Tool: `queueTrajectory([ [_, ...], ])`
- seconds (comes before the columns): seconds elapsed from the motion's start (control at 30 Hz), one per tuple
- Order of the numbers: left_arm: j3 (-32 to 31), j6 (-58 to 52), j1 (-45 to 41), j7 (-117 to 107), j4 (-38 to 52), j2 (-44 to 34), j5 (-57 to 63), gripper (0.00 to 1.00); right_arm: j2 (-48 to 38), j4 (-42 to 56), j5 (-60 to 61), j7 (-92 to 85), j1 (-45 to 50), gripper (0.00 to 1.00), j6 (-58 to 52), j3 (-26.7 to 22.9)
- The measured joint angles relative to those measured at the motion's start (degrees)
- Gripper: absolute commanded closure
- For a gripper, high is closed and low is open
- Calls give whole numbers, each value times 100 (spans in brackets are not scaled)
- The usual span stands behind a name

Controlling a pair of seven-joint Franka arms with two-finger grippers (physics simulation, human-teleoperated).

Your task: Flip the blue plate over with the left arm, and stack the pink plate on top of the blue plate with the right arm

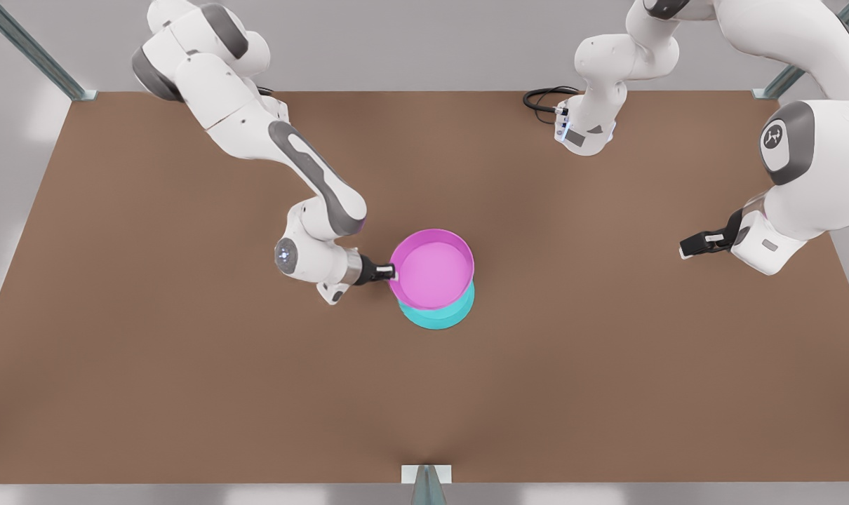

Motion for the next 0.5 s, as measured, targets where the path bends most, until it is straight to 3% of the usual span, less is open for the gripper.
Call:
queueTrajectory([
  [0.5, 1, 5, 7, 153, 0, 0, 0, 0, -187, -335, -17, 744, 669, 79, 1039, -434],
])
